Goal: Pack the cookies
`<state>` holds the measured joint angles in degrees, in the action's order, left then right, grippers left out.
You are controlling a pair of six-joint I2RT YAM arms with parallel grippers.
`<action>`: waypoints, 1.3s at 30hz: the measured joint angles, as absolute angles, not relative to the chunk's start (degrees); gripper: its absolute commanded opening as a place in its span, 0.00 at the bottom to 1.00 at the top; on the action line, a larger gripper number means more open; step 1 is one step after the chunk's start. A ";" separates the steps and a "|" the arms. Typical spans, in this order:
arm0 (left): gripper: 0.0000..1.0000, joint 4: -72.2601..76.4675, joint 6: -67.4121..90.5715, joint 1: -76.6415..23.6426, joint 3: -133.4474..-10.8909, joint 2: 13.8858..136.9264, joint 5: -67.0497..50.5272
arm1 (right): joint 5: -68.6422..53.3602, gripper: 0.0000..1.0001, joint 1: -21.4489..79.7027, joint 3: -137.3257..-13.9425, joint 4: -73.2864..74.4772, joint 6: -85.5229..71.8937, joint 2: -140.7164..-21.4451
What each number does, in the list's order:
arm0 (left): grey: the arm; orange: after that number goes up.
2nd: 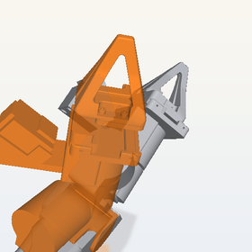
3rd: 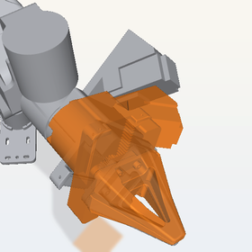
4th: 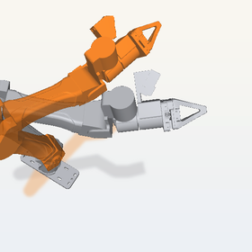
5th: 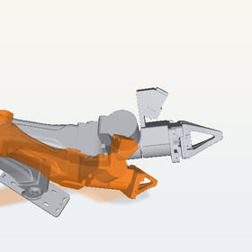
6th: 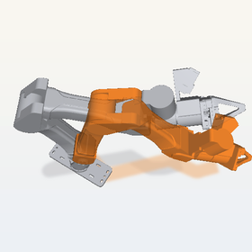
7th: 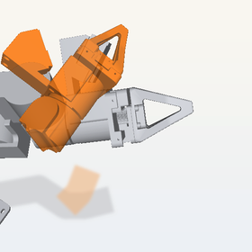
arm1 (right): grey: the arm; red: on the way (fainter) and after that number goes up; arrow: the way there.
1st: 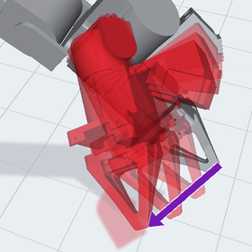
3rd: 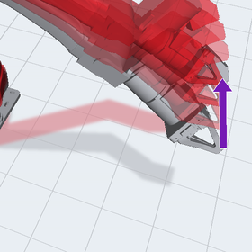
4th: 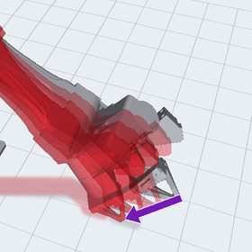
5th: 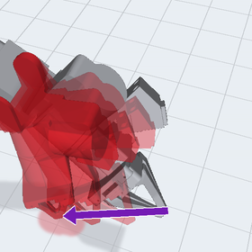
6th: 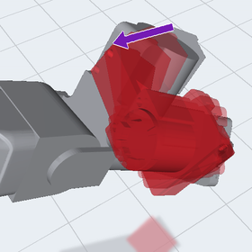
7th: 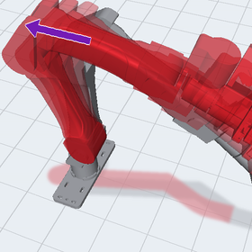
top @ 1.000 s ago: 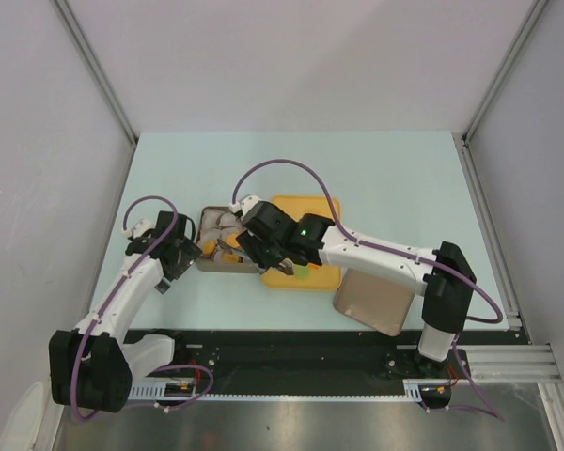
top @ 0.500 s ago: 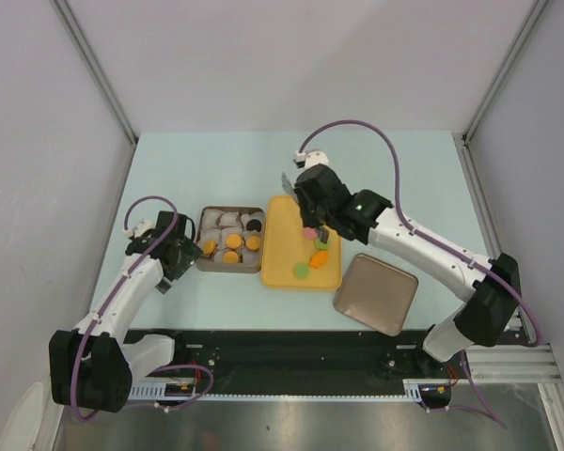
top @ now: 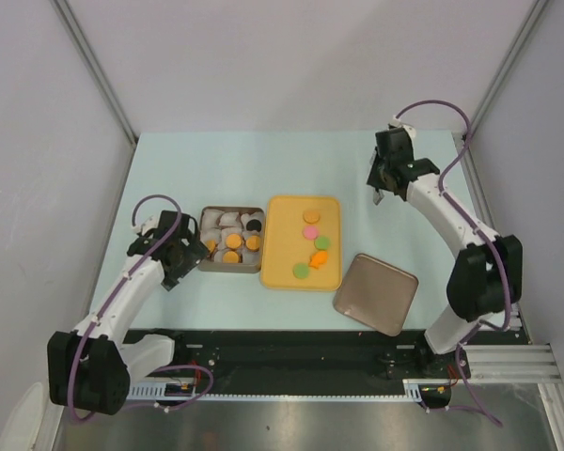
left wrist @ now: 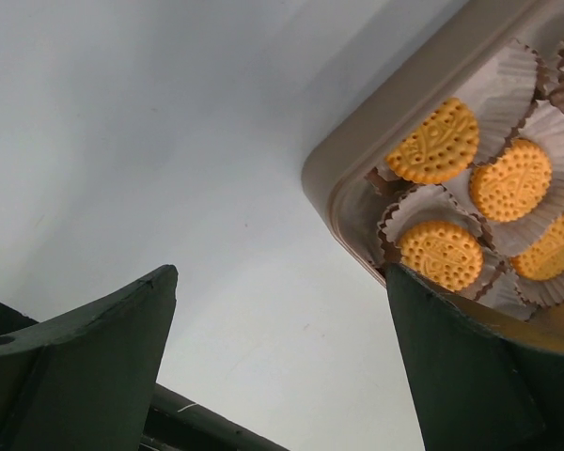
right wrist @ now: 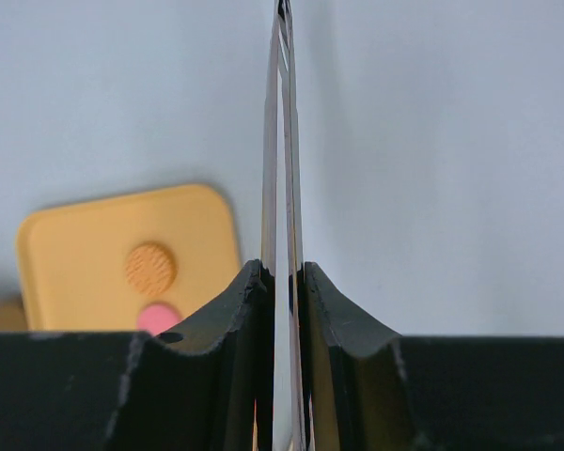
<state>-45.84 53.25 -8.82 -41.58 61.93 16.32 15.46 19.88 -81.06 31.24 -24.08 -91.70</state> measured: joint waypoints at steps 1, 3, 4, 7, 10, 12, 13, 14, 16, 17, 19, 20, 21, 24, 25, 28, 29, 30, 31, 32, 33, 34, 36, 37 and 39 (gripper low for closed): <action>0.97 -45.54 52.90 -8.93 -41.58 61.69 15.90 | 15.40 0.00 18.41 -81.65 31.18 -24.23 -93.12; 0.97 -45.23 52.45 -9.50 -41.58 61.25 15.25 | 15.16 0.00 15.05 -83.42 31.27 -24.40 -97.54; 0.97 -45.08 52.27 -9.76 -41.58 61.01 14.92 | 15.25 0.00 13.69 -84.20 31.53 -24.40 -100.07; 0.97 -44.80 51.77 -10.66 -41.58 60.47 14.35 | 15.68 0.00 11.97 -85.34 32.71 -24.36 -105.54; 0.98 -44.49 51.11 -11.46 -41.58 60.16 13.89 | 15.86 0.00 11.33 -86.11 33.67 -24.18 -109.60; 0.98 -44.05 50.59 -11.84 -41.58 60.10 13.15 | 16.05 0.00 11.00 -86.72 34.41 -23.97 -111.04; 0.98 -43.81 50.37 -11.99 -41.58 60.05 12.80 | 16.14 0.00 10.92 -87.20 34.70 -23.79 -111.57; 0.99 -43.59 49.95 -12.12 -41.58 60.01 12.40 | 16.23 0.00 10.83 -87.79 35.07 -23.68 -112.09; 0.99 -43.05 49.30 -12.23 -41.58 59.94 11.62 | 16.49 0.00 10.48 -90.59 36.36 -23.24 -114.02; 0.99 -42.70 48.97 -12.27 -41.56 59.92 11.18 | 16.62 0.02 10.33 -91.70 36.64 -23.05 -115.00; 0.99 -42.24 48.42 -12.27 -41.56 59.92 10.46 | 16.82 0.04 9.91 -95.64 38.09 -22.33 -118.34; 0.99 -42.06 48.29 -12.27 -41.56 59.90 10.13 | 16.82 0.07 9.72 -96.23 38.11 -22.22 -119.09; 0.99 -41.91 47.94 -12.29 -41.56 59.88 9.96 | 16.71 0.09 9.50 -96.99 38.46 -22.00 -120.31; 1.00 -41.50 47.35 -12.32 -41.56 59.66 9.47 | 15.73 0.16 8.86 -98.04 40.01 -21.69 -123.09; 1.00 -41.36 47.24 -12.32 -41.56 59.53 9.23 | 15.29 0.18 8.64 -98.06 40.42 -21.56 -123.92; 1.00 -41.17 46.50 -12.34 -41.56 59.16 8.71 | 14.33 0.30 8.14 -97.97 41.65 -21.37 -125.51; 1.00 -41.15 46.41 -12.34 -41.56 59.11 8.62 | 14.00 0.41 8.12 -97.95 41.71 -21.28 -125.51; 1.00 -41.12 46.39 -12.34 -41.56 59.07 8.56 | 13.89 0.47 8.05 -97.95 41.82 -21.23 -125.47; 1.00 -41.12 46.35 -12.34 -41.56 59.07 8.47 | 13.65 0.52 8.01 -97.93 41.82 -21.26 -125.47; 1.00 -41.06 46.24 -12.34 -41.56 59.07 8.34 | 13.43 0.61 7.94 -97.82 41.91 -20.99 -125.45; 1.00 -41.04 46.13 -12.36 -41.56 59.05 8.29 | 13.26 0.65 7.90 -97.60 41.93 -21.04 -125.36; 1.00 -40.97 46.00 -12.36 -41.54 58.98 8.23 | 13.19 0.73 7.86 -97.47 41.91 -21.15 -125.16; 1.00 -40.71 45.93 -12.36 -41.36 58.74 8.12 | 12.75 0.79 7.79 -96.47 41.58 -21.26 -124.44; 1.00 -40.64 45.91 -12.36 -41.23 58.65 8.10 | 12.69 0.82 7.77 -95.83 41.58 -21.30 -124.01; 1.00 -40.36 45.74 -12.38 -40.93 58.43 7.66 | 12.84 0.87 7.79 -94.39 41.69 -21.47 -122.91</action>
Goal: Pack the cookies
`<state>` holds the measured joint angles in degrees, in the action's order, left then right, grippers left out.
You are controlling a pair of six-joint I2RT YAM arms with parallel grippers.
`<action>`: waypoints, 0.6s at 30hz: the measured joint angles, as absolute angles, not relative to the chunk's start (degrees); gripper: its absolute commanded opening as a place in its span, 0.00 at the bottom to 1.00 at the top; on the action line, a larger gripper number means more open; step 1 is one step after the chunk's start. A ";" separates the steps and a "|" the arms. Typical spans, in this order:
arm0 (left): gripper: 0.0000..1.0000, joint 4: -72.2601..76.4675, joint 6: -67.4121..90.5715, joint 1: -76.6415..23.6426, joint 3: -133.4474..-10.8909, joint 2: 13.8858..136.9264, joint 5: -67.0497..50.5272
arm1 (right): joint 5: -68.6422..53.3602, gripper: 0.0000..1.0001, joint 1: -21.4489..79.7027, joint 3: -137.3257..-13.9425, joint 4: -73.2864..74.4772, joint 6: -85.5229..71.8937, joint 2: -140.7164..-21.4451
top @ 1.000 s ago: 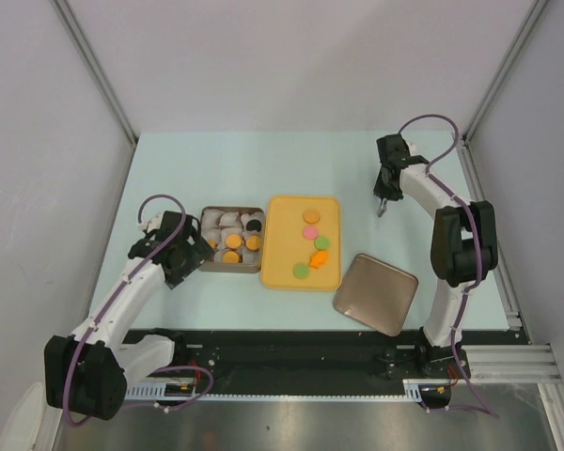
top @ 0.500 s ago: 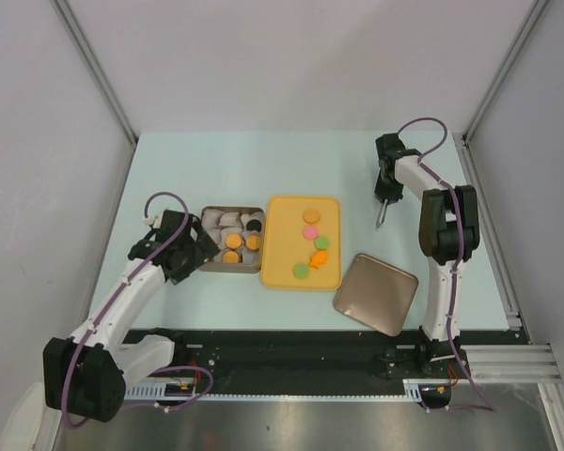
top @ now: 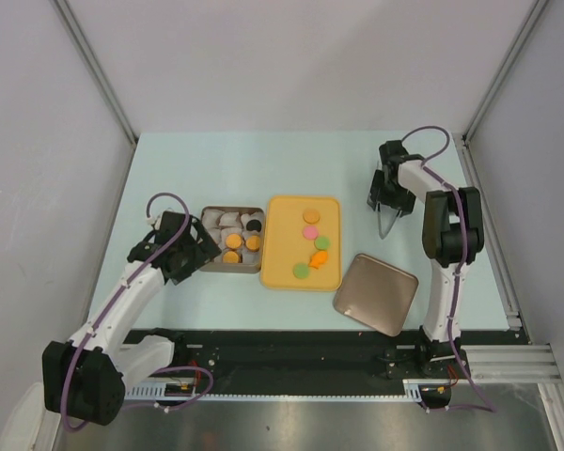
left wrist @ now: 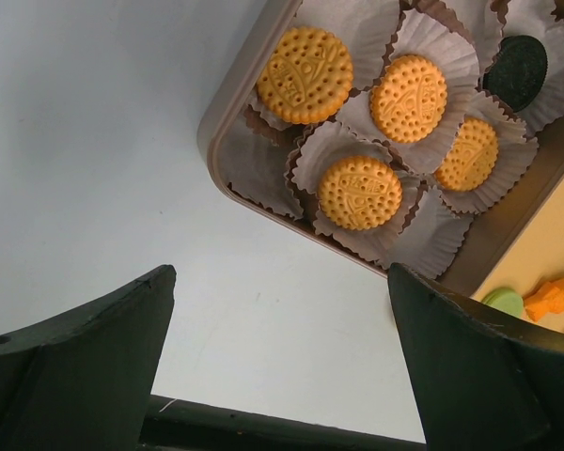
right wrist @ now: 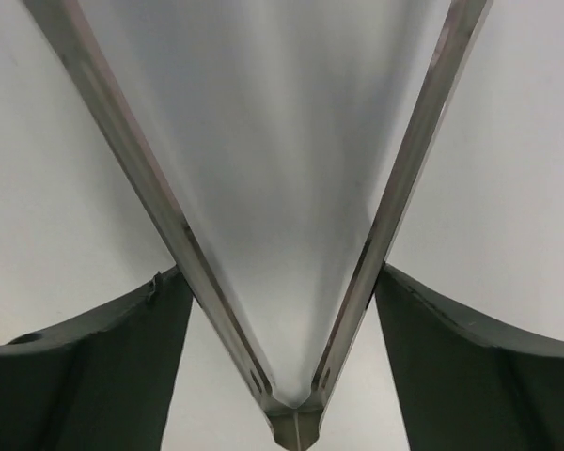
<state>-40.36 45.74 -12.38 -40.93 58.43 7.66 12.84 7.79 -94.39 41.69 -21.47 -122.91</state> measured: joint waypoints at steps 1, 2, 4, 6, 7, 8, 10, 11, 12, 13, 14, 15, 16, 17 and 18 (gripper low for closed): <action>1.00 -40.32 45.43 -12.38 -40.91 58.41 7.31 | 13.21 0.89 7.84 -93.38 41.65 -21.80 -122.19; 1.00 -40.18 45.23 -12.38 -40.91 58.41 7.20 | 13.61 0.93 7.94 -92.23 41.65 -22.13 -121.19; 1.00 -39.79 44.82 -12.43 -40.84 58.33 6.98 | 14.33 0.95 8.21 -89.23 41.43 -22.81 -118.30; 1.00 -39.55 44.49 -12.56 -40.80 58.22 6.74 | 15.09 0.95 8.60 -86.08 41.56 -23.68 -113.80; 1.00 -39.38 44.40 -12.64 -40.77 58.15 6.63 | 15.66 0.96 8.95 -85.01 41.67 -24.08 -111.42; 1.00 -39.13 44.29 -12.69 -40.69 58.04 6.33 | 16.16 0.96 9.43 -84.16 41.65 -24.49 -108.97; 1.00 -38.63 43.92 -12.82 -40.45 57.89 5.72 | 17.21 0.93 10.92 -82.67 40.97 -25.17 -104.29; 1.00 -38.22 43.64 -12.91 -40.27 57.82 5.48 | 17.89 0.92 12.16 -81.49 40.40 -25.50 -101.45; 1.00 -37.87 43.42 -12.99 -40.05 57.69 5.13 | 18.39 0.90 13.74 -80.31 39.97 -25.69 -98.54; 1.00 -37.58 43.22 -13.10 -39.88 57.60 4.64 | 19.00 0.87 15.79 -78.96 39.31 -25.96 -95.74; 1.00 -37.10 42.98 -13.19 -39.59 57.52 4.10 | 19.75 0.85 18.11 -77.45 38.59 -26.22 -93.03; 1.00 -36.49 42.83 -13.37 -39.18 57.45 3.51 | 20.82 0.83 21.52 -75.61 37.80 -26.55 -90.00; 1.00 -36.25 42.74 -13.47 -38.98 57.43 3.05 | 21.37 0.78 24.03 -74.43 37.45 -26.76 -88.18; 1.00 -35.81 42.41 -13.65 -38.72 57.39 2.63 | 22.68 0.74 27.51 -72.71 36.64 -27.31 -86.11; 1.00 -35.40 42.13 -13.89 -38.50 57.32 2.33 | 23.73 0.70 30.68 -71.02 36.32 -27.88 -84.34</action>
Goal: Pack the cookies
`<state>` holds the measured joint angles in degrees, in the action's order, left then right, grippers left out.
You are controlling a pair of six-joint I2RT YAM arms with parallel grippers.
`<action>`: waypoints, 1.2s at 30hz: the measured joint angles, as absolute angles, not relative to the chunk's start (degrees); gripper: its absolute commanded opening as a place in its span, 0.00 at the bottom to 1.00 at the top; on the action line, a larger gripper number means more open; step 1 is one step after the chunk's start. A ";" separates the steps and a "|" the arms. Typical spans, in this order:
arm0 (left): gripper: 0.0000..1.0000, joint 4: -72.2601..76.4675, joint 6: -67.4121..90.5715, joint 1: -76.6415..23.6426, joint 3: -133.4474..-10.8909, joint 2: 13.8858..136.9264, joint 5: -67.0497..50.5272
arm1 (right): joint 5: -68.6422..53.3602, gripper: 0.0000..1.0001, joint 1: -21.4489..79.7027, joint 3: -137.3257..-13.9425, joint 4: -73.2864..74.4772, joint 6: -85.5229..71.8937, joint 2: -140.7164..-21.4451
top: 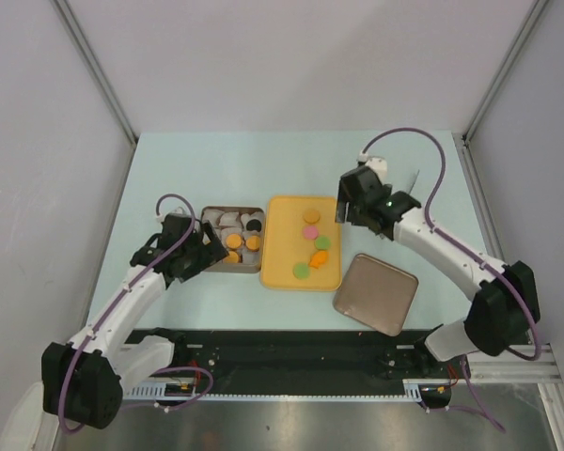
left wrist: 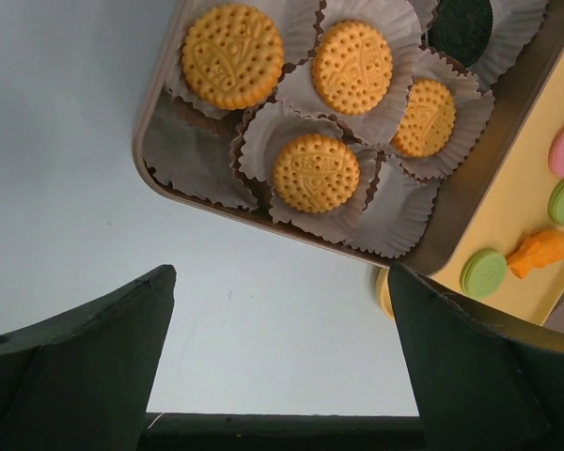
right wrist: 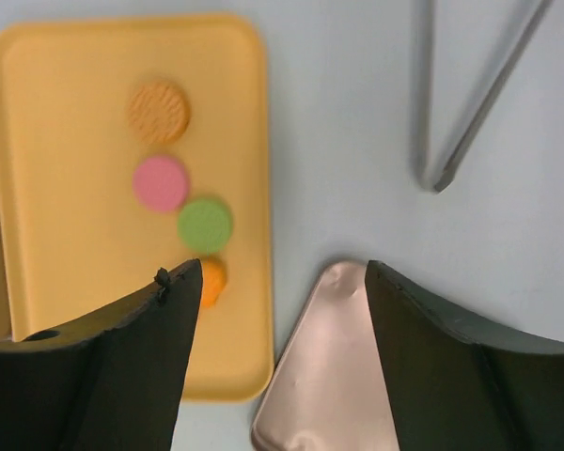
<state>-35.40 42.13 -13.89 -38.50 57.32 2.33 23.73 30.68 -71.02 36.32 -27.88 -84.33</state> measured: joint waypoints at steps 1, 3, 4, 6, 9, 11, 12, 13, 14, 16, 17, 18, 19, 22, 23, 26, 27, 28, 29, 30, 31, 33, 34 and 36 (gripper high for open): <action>1.00 -35.03 41.91 -14.13 -38.33 57.21 2.22 | 24.51 0.62 33.80 -69.45 36.21 -28.62 -82.96; 1.00 -34.59 41.47 -14.79 -38.22 56.86 1.80 | 26.06 0.42 38.68 -66.02 36.03 -30.81 -80.79; 1.00 -34.44 41.39 -15.05 -38.22 56.60 1.69 | 26.46 0.36 39.90 -64.62 36.16 -31.57 -80.03; 1.00 -34.09 41.25 -15.59 -38.20 55.92 1.28 | 27.24 0.23 41.36 -60.73 36.58 -34.68 -78.08; 1.00 -33.56 40.97 -15.94 -38.17 54.92 1.19 | 28.23 0.22 40.82 -55.33 38.72 -39.03 -73.76; 1.00 -33.43 40.95 -15.97 -38.09 54.28 1.19 | 28.34 0.32 39.57 -53.04 40.38 -41.17 -70.72; 1.00 -33.32 40.95 -16.01 -37.98 54.04 1.21 | 28.14 0.47 38.54 -51.90 40.84 -42.22 -68.97; 1.00 -33.21 40.93 -16.08 -37.82 53.80 1.19 | 27.79 0.51 37.15 -50.83 41.43 -43.18 -67.20; 1.00 -33.10 40.91 -16.21 -37.74 53.67 1.19 | 27.29 0.53 35.55 -49.76 41.82 -44.12 -65.43; 1.00 -33.04 40.91 -16.73 -37.69 53.56 1.19 | 25.34 0.59 31.46 -47.24 42.06 -45.08 -61.78; 1.00 -32.97 40.91 -17.02 -37.69 53.56 1.19 | 24.25 0.59 29.36 -45.95 42.24 -45.47 -60.20; 1.00 -32.84 40.91 -17.39 -37.69 53.56 1.19 | 23.62 0.60 27.53 -44.99 42.39 -45.65 -59.18; 1.00 -32.67 40.91 -17.85 -37.69 53.56 1.19 | 22.31 0.59 25.21 -43.83 42.39 -45.91 -58.19; 1.00 -32.18 40.91 -19.20 -37.69 53.56 1.19 | 19.49 0.57 20.25 -40.29 42.52 -47.00 -57.04; 1.00 -32.14 40.91 -19.68 -37.69 53.56 1.21 | 18.65 0.57 19.40 -39.42 42.54 -47.24 -56.97; 1.00 -32.12 40.91 -20.93 -37.69 53.56 1.28 | 17.10 0.57 16.99 -36.84 42.63 -47.79 -57.12; 1.00 -32.10 40.91 -21.39 -37.69 53.56 1.30 | 17.06 0.57 16.47 -36.40 42.68 -47.81 -57.45; 1.00 -32.08 40.91 -21.76 -37.69 53.56 1.30 | 17.04 0.57 16.10 -36.32 42.81 -47.81 -58.00; 1.00 -32.01 40.91 -22.13 -37.69 53.56 1.32 | 17.04 0.56 15.99 -36.32 42.70 -47.81 -58.67; 1.00 -31.99 40.91 -22.37 -37.69 53.56 1.30 | 17.06 0.56 15.99 -36.29 42.52 -47.86 -59.35; 1.00 -31.97 40.91 -22.63 -37.69 53.56 1.32 | 17.06 0.56 15.99 -36.25 42.41 -47.92 -59.94; 1.00 -31.88 40.91 -23.16 -37.69 53.56 1.37 | 17.15 0.56 16.01 -35.79 42.04 -48.03 -60.66; 1.00 -31.83 40.91 -23.40 -37.69 53.56 1.41 | 17.47 0.56 15.99 -35.46 42.02 -48.10 -60.84; 1.00 -31.79 40.91 -23.90 -37.69 53.58 1.52 | 18.06 0.56 15.77 -34.96 42.06 -48.31 -61.01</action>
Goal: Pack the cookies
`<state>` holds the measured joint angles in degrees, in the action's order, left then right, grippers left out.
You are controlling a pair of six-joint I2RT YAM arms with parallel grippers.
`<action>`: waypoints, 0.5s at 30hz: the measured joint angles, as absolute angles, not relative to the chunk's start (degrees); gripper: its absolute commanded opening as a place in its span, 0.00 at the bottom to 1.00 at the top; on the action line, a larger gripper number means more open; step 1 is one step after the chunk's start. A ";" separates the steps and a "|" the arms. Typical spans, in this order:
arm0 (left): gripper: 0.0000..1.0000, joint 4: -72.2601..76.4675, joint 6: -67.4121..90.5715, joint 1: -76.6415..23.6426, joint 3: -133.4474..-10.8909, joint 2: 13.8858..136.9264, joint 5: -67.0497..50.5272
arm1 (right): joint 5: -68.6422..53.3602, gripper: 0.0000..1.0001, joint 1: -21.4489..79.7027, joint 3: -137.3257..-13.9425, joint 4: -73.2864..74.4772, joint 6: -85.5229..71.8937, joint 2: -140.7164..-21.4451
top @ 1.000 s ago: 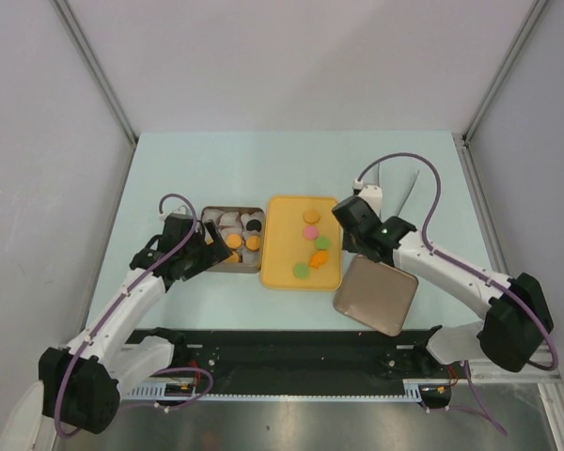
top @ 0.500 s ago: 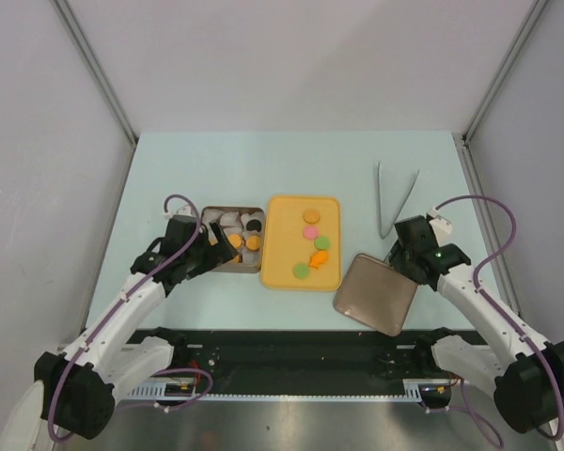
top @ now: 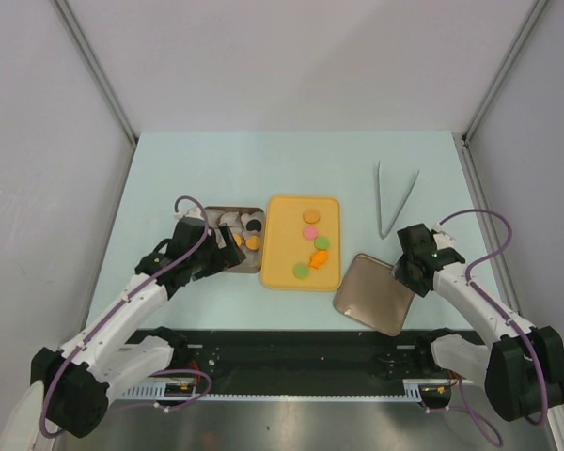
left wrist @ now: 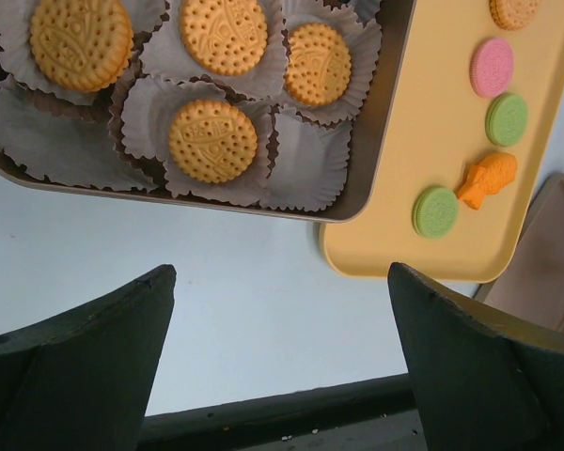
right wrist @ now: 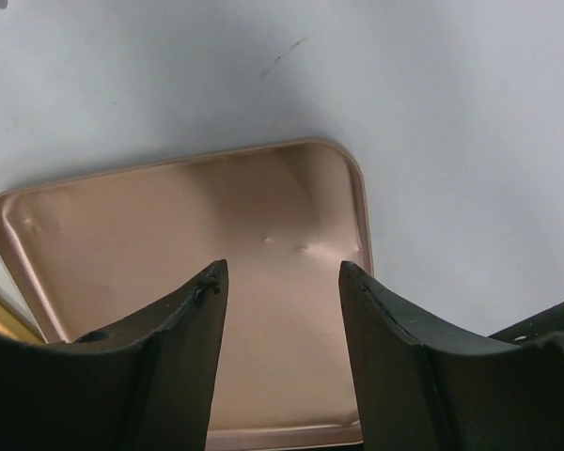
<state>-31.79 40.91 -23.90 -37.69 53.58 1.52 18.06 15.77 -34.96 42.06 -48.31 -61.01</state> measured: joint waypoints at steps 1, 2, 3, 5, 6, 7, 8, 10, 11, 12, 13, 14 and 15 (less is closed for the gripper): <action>1.00 -31.79 40.91 -24.10 -37.71 53.58 1.56 | 18.35 0.56 15.53 -34.83 42.04 -48.34 -61.10; 1.00 -31.79 40.91 -24.29 -37.71 53.60 1.58 | 18.55 0.57 15.09 -34.79 41.91 -48.31 -61.19; 1.00 -31.79 40.91 -24.47 -37.71 53.63 1.65 | 18.52 0.58 14.46 -34.74 41.60 -48.23 -61.30; 1.00 -31.81 40.88 -24.88 -37.76 53.71 1.76 | 18.31 0.59 13.04 -34.72 40.84 -48.12 -61.52; 1.00 -31.83 40.88 -25.08 -37.87 53.82 1.80 | 17.87 0.59 12.38 -34.72 40.18 -47.99 -61.73; 1.00 -31.83 40.88 -25.50 -38.11 54.06 1.98 | 17.43 0.59 11.77 -34.72 39.18 -47.97 -62.08; 1.00 -31.86 40.86 -25.80 -38.33 54.24 2.11 | 17.17 0.59 11.51 -34.72 38.48 -47.97 -62.39; 1.00 -31.88 40.86 -26.96 -38.98 54.63 2.87 | 16.45 0.58 11.00 -34.72 36.23 -47.70 -63.88; 1.00 -31.88 40.86 -27.70 -39.44 54.76 3.11 | 16.01 0.58 10.83 -34.72 34.94 -47.44 -65.19; 1.00 -31.88 40.86 -28.27 -39.75 54.76 3.38 | 15.68 0.58 10.70 -34.74 33.71 -47.16 -66.63; 1.00 -31.88 40.88 -29.08 -40.12 54.76 3.99 | 15.46 0.58 10.52 -34.74 32.53 -46.72 -68.31; 1.00 -31.88 40.88 -29.82 -40.47 54.76 4.43 | 15.35 0.58 10.39 -34.74 31.75 -46.37 -69.71; 1.00 -31.88 40.88 -30.57 -40.73 54.76 4.84 | 15.27 0.58 10.26 -34.74 30.85 -45.98 -71.22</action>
